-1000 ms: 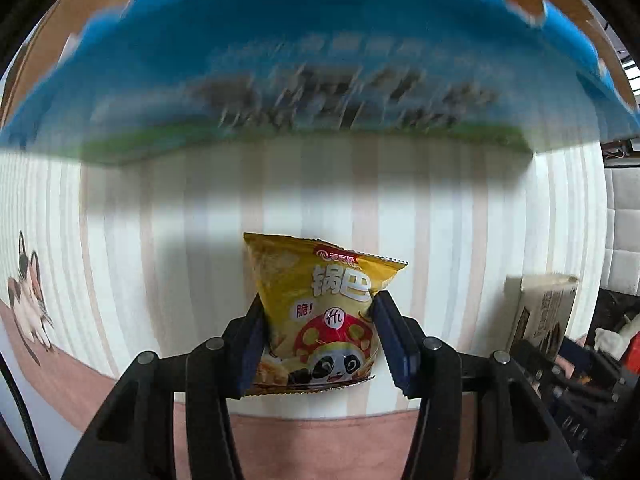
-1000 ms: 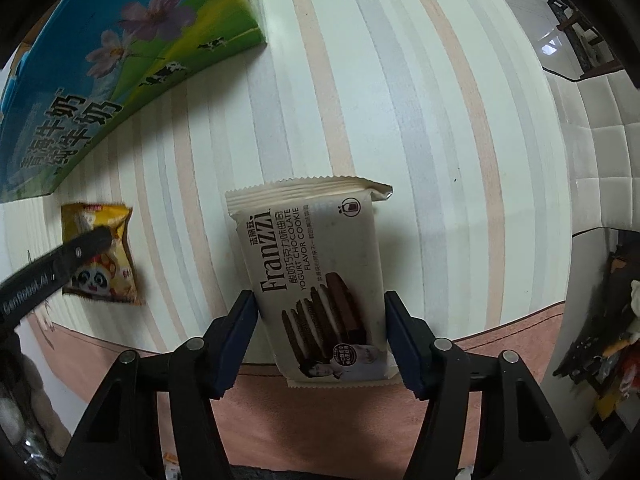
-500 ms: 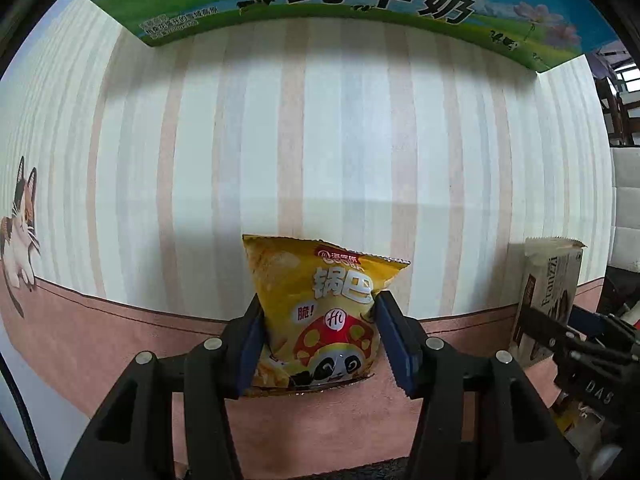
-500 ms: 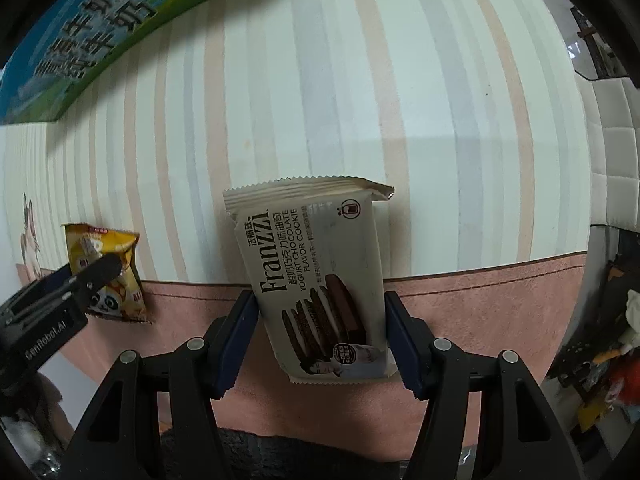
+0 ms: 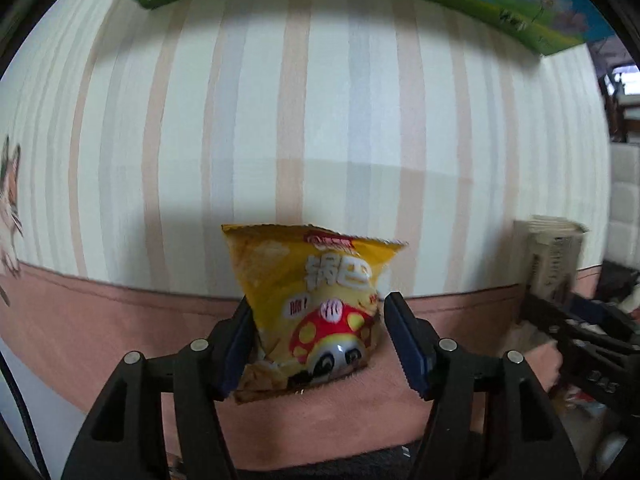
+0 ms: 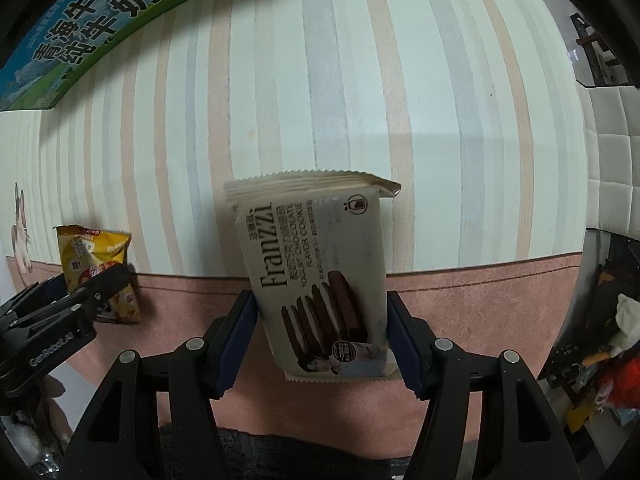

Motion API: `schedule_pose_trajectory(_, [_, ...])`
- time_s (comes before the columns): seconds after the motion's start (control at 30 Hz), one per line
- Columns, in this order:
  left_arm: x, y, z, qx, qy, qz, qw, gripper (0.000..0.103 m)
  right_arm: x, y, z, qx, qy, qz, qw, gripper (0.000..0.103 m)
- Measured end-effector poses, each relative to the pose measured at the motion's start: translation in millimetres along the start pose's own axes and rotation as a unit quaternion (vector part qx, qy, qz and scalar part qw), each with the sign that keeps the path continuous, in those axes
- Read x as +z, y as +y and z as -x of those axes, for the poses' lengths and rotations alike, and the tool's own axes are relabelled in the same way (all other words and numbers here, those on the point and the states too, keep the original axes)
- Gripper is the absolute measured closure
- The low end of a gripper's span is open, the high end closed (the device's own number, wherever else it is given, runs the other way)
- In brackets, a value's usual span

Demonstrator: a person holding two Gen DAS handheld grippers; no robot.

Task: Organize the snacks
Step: 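Lift both held packets up off the table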

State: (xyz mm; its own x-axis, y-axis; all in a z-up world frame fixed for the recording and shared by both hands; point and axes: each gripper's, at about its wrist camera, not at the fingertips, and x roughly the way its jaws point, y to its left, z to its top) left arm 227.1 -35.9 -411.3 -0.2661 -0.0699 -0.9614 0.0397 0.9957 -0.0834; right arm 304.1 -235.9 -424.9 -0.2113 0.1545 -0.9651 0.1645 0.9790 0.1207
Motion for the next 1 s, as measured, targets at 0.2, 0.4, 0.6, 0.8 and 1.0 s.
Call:
schedule_pose_trajectory(0.2, [-9, 21, 20, -0.052, -0.004, 0.040, 0.9978, 0.041, -5, 10, 7, 0.011, -0.014, 0.011, 1.000, 0.011])
schedule_pose_trajectory(0.4, [-9, 15, 4, -0.027, 0.008, 0.023, 0.9993, 0.041, -8, 10, 3, -0.005, -0.011, 0.011, 1.000, 0.011])
schedule_pose_trajectory(0.6, [-8, 2, -20, 0.000, 0.012, 0.003, 0.9999, 0.042, -9, 12, -16, -0.017, -0.004, 0.005, 1.000, 0.011])
schedule_pose_trajectory(0.8, [-11, -12, -31, 0.024, 0.000, -0.011, 0.9997, 0.042, -14, 13, -25, -0.027, -0.007, 0.002, 1.000, 0.011])
schedule_pose_trajectory(1.0, [-15, -26, -33, 0.031, -0.006, -0.013, 0.9994, 0.046, -22, 11, -33, -0.030, -0.011, -0.008, 0.999, 0.038])
